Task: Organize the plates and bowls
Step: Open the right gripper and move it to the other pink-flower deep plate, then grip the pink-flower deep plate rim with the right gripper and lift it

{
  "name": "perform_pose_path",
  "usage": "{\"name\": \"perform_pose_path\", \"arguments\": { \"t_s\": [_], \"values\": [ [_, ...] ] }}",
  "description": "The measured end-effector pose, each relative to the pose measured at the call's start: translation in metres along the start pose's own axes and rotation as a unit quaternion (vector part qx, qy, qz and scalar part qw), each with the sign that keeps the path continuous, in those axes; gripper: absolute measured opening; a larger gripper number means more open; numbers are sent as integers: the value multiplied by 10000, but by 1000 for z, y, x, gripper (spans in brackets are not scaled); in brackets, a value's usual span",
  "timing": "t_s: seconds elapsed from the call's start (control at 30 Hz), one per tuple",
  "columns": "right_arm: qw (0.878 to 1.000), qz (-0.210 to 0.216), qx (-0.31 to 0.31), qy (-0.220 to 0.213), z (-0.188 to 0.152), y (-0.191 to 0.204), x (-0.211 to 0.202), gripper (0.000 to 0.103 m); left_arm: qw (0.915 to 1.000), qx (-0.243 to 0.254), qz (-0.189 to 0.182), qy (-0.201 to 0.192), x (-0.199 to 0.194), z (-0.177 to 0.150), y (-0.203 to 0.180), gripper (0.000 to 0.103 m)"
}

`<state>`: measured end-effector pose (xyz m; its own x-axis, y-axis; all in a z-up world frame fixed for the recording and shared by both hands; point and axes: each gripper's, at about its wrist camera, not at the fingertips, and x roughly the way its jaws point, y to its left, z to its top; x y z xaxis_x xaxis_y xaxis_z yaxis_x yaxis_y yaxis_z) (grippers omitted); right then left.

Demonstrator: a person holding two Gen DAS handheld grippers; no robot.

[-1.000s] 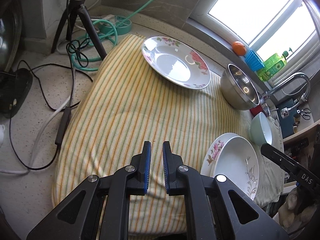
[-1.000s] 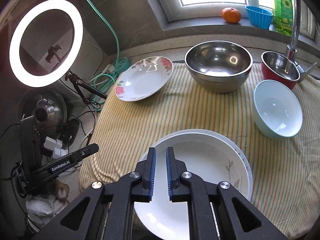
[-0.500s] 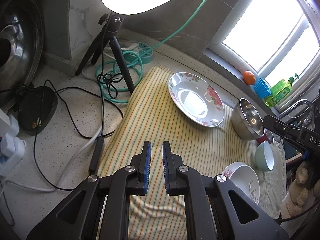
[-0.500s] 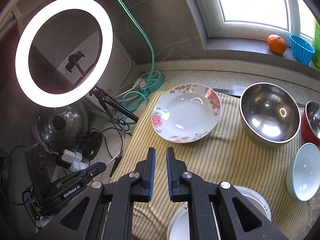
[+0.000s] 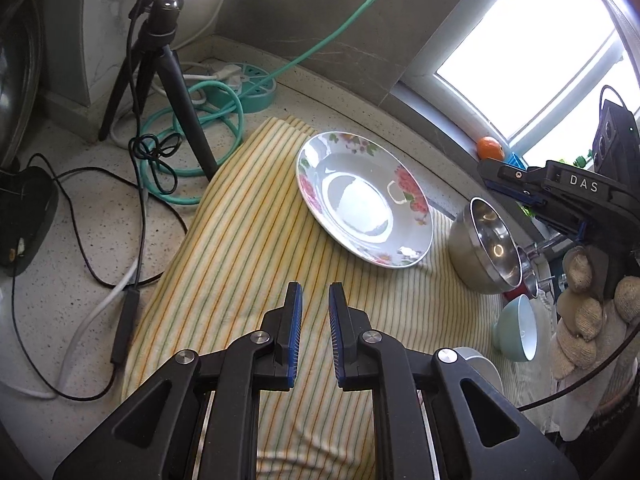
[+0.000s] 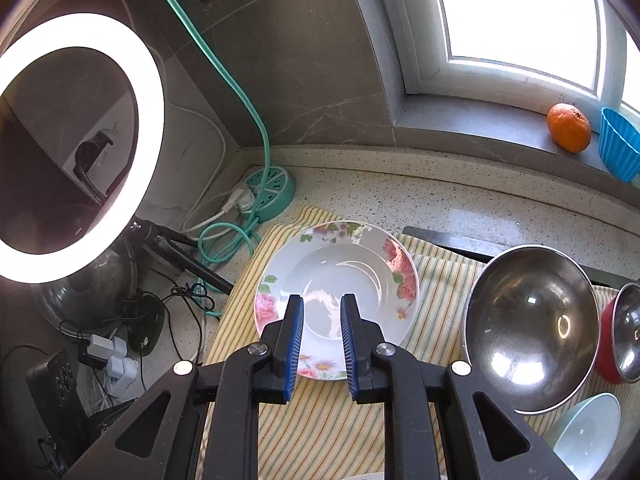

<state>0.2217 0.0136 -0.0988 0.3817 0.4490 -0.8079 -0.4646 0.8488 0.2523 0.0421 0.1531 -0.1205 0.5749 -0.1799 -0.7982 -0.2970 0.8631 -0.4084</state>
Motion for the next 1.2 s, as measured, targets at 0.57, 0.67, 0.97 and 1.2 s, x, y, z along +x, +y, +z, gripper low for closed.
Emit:
{"name": "perform_pose_path", "arguments": {
  "t_s": [0.57,0.67,0.97,1.2],
  "values": [
    [9967,-231,305,718,32,-61,87,17,9969,-768,-178,1,58,43,8,12],
    [9963,-232,303,768,35,-64,94,17,9959,-883,-208,-6,63,48,11,12],
    [9950,-219,286,936,38,-67,107,19,9958,-899,-178,36,76,55,12,12],
    [9947,-179,259,979,38,-66,110,19,9963,-846,-95,118,81,55,15,12]
  ]
}}
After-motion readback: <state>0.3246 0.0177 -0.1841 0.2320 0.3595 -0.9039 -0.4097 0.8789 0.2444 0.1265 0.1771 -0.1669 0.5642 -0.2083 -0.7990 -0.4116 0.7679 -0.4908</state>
